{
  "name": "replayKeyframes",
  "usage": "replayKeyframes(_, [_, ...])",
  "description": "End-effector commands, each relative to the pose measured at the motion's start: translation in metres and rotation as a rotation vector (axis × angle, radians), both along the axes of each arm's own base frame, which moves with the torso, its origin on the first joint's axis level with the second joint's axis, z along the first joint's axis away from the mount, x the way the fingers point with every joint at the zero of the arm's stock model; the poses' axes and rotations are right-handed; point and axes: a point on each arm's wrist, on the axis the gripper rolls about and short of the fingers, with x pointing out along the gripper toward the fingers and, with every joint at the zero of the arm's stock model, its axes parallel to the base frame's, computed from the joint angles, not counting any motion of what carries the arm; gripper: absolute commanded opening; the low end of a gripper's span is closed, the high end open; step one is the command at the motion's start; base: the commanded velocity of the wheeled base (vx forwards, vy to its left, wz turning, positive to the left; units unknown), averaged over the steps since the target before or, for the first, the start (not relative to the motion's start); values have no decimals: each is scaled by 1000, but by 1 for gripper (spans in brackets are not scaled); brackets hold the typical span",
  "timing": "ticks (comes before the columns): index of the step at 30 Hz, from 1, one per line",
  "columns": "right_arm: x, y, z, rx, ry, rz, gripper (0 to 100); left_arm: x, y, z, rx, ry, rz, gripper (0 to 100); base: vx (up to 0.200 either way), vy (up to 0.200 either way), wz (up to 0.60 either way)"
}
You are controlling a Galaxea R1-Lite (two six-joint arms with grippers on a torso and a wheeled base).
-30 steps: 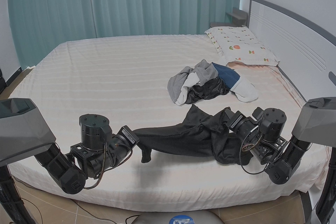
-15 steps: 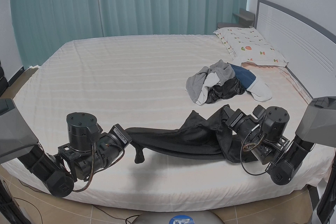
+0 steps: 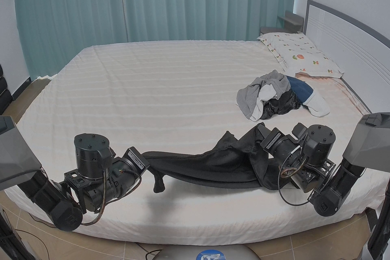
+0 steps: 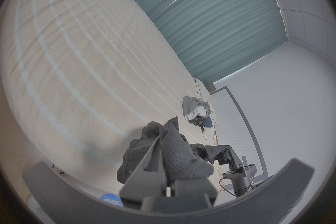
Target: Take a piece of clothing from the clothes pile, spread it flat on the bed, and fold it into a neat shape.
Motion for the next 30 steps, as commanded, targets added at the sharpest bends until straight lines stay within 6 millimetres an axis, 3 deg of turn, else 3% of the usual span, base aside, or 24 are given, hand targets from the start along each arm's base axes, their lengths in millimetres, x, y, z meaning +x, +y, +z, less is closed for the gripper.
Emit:
replayKeyframes(1, [0,0,2,6,-9,1,0,0,1,2,-5,-8,4,0,0,200,0])
replayKeyframes(13, [-4,-1,6,17,-14,9,0,0,0,-2,2,6,-2,0,0,200,0])
replayKeyframes(25, [-13,1,2,1,11,52,0,1,-2,-7,9,22,-11,0,0,0,0])
replayKeyframes(30, [-20,-4,9,5,2,56,0,0,-2,-7,10,23,-13,0,-200,0,0])
